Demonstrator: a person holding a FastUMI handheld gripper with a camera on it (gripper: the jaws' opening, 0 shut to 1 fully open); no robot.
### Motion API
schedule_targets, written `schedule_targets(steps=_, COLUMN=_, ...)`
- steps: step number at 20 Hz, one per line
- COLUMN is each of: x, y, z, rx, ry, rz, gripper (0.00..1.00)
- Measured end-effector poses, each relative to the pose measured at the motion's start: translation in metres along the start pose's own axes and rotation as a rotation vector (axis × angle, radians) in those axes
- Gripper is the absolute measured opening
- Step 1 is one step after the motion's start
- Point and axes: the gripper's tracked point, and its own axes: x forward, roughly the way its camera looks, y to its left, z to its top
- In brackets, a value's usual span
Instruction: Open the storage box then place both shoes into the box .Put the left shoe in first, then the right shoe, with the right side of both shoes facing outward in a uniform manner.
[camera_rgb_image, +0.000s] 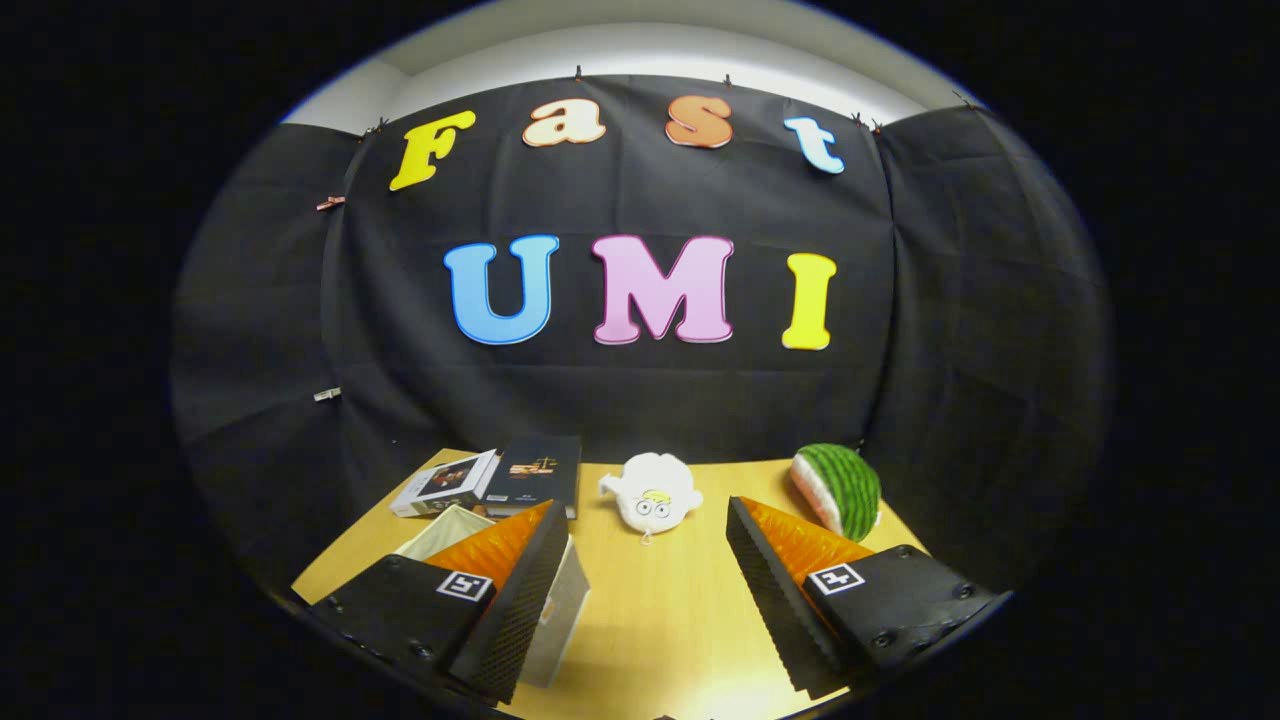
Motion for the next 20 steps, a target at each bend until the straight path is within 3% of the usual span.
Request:
schedule_targets(steps=8, x=-0.025, y=-0.095, z=0.046, rx=0.003, ry=-0.137, rz=-0.089, gripper=0.97)
schedule_targets(steps=12, x=-0.010, y=-0.110, z=0.063, rx=0.035, ry=-0.166, rz=0.008, gripper=0.97)
schedule_targets(steps=16, x=0.006, y=-0.127, z=0.079, rx=0.095, ry=-0.205, rz=0.052, gripper=0.97)
schedule_targets(steps=20, x=0.008, y=-0.141, z=0.065, rx=0.028, ry=-0.224, rz=0.094, gripper=0.98)
